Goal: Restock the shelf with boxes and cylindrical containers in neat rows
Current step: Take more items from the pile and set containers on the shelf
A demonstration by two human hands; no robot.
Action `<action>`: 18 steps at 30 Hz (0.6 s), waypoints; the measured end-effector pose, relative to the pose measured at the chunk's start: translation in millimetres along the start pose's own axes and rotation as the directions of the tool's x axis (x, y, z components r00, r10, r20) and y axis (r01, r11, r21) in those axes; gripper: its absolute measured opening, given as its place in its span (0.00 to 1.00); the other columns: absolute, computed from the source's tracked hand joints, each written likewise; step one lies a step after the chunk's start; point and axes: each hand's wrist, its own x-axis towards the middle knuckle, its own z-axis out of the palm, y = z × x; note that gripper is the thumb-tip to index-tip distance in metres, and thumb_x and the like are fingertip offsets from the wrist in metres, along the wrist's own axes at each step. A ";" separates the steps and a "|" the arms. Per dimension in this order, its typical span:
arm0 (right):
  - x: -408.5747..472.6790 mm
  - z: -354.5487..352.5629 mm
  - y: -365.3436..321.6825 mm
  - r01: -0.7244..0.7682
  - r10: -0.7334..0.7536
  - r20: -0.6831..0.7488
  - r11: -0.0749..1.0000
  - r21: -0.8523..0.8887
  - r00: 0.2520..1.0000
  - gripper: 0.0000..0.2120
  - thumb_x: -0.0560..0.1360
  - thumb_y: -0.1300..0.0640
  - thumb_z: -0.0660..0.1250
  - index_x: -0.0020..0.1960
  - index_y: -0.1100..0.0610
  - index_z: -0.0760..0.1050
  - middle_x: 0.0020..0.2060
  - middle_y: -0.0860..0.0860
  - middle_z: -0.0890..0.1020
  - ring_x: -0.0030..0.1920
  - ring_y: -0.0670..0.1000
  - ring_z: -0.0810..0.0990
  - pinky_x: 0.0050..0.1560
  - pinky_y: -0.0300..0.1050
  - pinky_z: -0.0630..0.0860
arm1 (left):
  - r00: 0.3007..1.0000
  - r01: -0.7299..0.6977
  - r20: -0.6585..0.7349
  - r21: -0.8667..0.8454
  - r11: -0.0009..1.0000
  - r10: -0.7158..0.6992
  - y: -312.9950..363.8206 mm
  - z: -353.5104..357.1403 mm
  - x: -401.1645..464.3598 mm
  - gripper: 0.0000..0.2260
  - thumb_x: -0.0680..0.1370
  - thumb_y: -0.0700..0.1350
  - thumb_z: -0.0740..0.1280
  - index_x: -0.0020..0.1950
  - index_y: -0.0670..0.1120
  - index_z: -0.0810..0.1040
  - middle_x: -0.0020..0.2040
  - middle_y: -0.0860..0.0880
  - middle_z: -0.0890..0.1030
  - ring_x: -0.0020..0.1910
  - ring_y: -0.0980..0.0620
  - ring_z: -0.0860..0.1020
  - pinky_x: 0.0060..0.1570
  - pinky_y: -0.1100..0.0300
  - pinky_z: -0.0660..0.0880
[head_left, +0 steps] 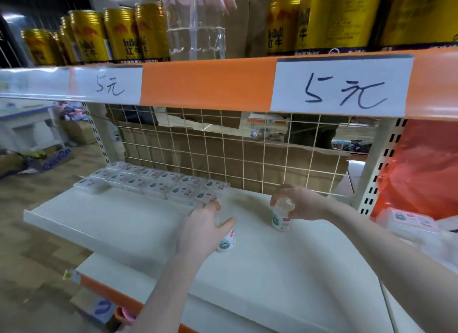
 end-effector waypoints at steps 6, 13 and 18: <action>-0.4 0.0 -8.1 -0.143 0.141 -0.028 0.988 -0.062 0.990 0.26 0.69 0.48 0.71 0.65 0.48 0.70 0.56 0.51 0.73 0.55 0.53 0.73 0.51 0.45 0.72 | 0.999 -0.031 0.035 0.014 0.999 0.031 -5.9 12.5 4.6 0.21 0.74 0.61 0.64 0.63 0.53 0.73 0.59 0.52 0.76 0.57 0.50 0.75 0.50 0.59 0.71; 18.4 -4.9 -15.8 -0.212 0.216 0.018 0.968 -0.135 0.976 0.25 0.70 0.50 0.71 0.65 0.50 0.71 0.57 0.52 0.76 0.53 0.54 0.76 0.48 0.44 0.74 | 0.996 -0.075 0.057 0.061 0.995 0.071 -6.5 13.6 7.8 0.22 0.74 0.62 0.62 0.64 0.54 0.72 0.61 0.52 0.74 0.58 0.49 0.75 0.49 0.59 0.70; 45.6 -5.8 -24.6 -0.181 0.184 0.030 0.979 -0.096 0.982 0.27 0.70 0.54 0.71 0.67 0.49 0.69 0.59 0.52 0.75 0.57 0.55 0.75 0.52 0.45 0.73 | 0.991 -0.107 0.084 0.056 0.993 0.103 -8.5 14.1 8.2 0.23 0.74 0.64 0.62 0.66 0.54 0.71 0.62 0.52 0.74 0.58 0.48 0.75 0.50 0.58 0.71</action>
